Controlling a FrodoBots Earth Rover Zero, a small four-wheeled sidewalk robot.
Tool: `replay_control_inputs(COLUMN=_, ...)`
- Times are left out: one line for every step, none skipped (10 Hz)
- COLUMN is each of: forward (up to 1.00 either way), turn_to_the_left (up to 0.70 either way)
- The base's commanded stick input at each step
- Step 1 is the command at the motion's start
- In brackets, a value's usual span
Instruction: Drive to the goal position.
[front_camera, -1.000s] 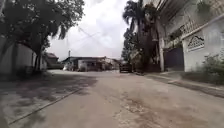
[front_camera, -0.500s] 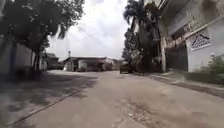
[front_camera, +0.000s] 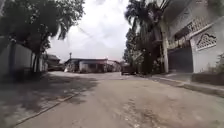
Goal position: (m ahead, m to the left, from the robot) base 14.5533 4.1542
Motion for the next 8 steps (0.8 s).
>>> replay_control_inputs(forward=0.5, turn_to_the_left=0.01)
replay_control_inputs(forward=0.5, turn_to_the_left=0.01)
replay_control_inputs(forward=0.5, turn_to_the_left=0.01)
replay_control_inputs(forward=0.5, turn_to_the_left=0.01)
replay_control_inputs(forward=0.5, turn_to_the_left=0.01)
replay_control_inputs(forward=0.5, turn_to_the_left=0.01)
replay_control_inputs(forward=0.5, turn_to_the_left=0.01)
replay_control_inputs(forward=0.5, turn_to_the_left=0.01)
